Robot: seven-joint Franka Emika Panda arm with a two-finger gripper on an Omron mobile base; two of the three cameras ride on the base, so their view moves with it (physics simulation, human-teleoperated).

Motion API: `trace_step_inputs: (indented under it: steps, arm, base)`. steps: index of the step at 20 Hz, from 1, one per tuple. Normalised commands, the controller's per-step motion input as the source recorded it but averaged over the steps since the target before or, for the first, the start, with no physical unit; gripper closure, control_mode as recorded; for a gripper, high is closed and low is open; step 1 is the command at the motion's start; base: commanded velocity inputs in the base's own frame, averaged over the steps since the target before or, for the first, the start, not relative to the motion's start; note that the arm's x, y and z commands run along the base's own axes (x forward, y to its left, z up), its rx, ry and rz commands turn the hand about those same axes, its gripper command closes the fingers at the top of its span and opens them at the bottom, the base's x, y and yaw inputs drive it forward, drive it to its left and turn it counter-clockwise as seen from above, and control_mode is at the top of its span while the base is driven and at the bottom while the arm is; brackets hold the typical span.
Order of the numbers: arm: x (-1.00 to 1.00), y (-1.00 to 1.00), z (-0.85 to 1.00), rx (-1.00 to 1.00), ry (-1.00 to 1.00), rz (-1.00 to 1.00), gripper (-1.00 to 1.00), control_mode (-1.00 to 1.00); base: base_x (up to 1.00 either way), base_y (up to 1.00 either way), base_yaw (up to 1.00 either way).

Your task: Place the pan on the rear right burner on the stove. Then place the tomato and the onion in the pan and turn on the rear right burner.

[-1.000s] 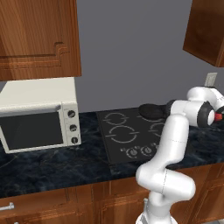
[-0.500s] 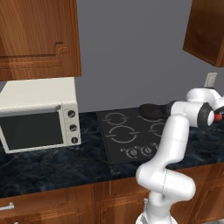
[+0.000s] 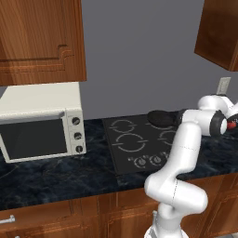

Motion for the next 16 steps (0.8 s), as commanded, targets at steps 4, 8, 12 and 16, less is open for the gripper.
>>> trace_step_inputs:
  steps: [4,8,12,16]
  arm:
    - [0.13,-0.04,-0.2,0.0,0.0,0.0,-1.0,-1.0]
    - [0.21,-0.06,-0.14,0.0,0.0,0.0,-1.0,-1.0]
    - [0.21,-0.13,-0.14,0.0,0.0,0.0,-1.0,-1.0]
    - [0.16,-0.2,-0.13,0.0,0.0,0.0,-1.0,-1.0]
  base:
    - [0.0,0.0,0.0]
    - [0.0,0.0,0.0]
    - [0.0,0.0,0.0]
    - [0.0,0.0,0.0]
